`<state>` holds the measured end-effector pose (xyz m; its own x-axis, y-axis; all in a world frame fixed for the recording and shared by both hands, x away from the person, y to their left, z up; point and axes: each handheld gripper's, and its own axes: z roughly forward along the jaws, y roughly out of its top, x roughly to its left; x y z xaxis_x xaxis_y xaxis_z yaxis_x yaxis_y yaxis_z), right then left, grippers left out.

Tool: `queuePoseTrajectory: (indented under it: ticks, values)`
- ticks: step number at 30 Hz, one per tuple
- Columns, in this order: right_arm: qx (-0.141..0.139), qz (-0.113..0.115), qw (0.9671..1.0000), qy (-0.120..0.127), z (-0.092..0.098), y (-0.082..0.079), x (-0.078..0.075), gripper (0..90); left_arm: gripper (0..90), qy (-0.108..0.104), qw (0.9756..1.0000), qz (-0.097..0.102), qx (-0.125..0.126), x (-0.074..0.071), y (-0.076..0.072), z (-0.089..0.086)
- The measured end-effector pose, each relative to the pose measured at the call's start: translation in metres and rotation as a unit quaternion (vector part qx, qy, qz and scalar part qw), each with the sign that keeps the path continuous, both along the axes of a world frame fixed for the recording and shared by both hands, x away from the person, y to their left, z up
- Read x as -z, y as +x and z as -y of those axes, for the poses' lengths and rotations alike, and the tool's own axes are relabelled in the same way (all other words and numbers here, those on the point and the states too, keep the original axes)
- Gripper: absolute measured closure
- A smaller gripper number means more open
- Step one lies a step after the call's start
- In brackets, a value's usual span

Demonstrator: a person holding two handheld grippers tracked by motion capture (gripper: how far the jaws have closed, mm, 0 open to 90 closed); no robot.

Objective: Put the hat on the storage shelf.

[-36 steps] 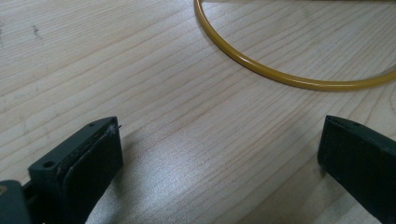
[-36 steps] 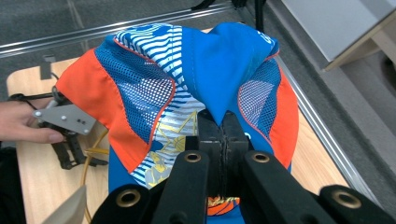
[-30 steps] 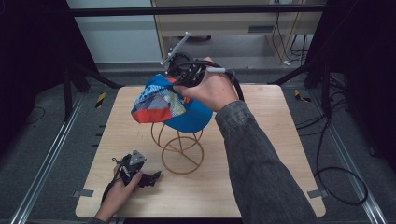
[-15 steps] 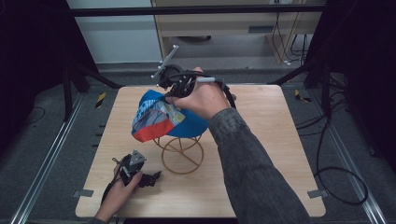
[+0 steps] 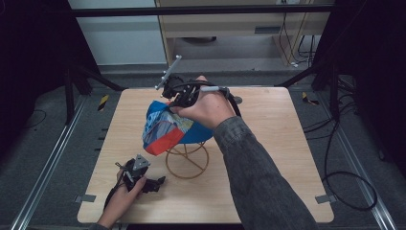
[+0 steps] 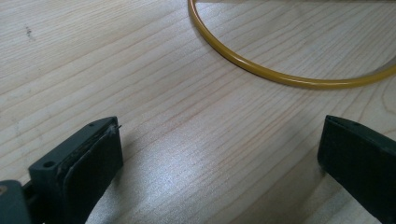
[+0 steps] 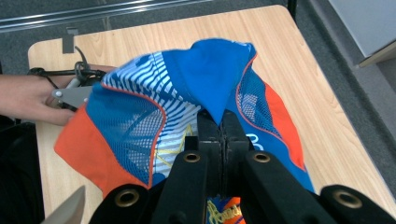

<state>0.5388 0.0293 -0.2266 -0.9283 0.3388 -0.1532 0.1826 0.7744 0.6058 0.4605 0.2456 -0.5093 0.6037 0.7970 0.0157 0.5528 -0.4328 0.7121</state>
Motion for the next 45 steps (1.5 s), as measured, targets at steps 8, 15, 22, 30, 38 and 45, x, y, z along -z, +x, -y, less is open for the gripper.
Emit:
queuePoseTrajectory:
  ticks: [8,15,22,30,38,45]
  values:
    - [-0.003,0.003,1.0,-0.003,-0.001,-0.002,0.003,87.8,0.0,0.0,1.0,0.0,0.0,0.0,0.0,0.0]
    - [-0.008,0.007,0.9999,0.0,-0.001,-0.004,0.005,80.3,0.0,0.0,1.0,0.0,0.001,0.0,0.0,0.0]
    - [-0.005,0.008,1.0,0.001,0.002,-0.003,0.006,71.9,0.0,0.0,1.0,0.0,0.002,0.0,0.0,0.0]
    - [0.004,0.004,1.0,0.004,0.004,-0.004,0.007,61.2,0.0,0.0,1.0,0.0,0.003,0.0,0.0,0.0]
    - [0.004,0.004,1.0,0.001,0.007,-0.007,0.006,50.5,0.0,0.001,1.0,-0.001,0.003,0.0,0.0,0.0]
    - [0.019,0.015,0.9997,0.01,0.013,-0.012,0.002,42.0,0.0,0.001,1.0,-0.001,0.004,0.0,-0.001,0.0]
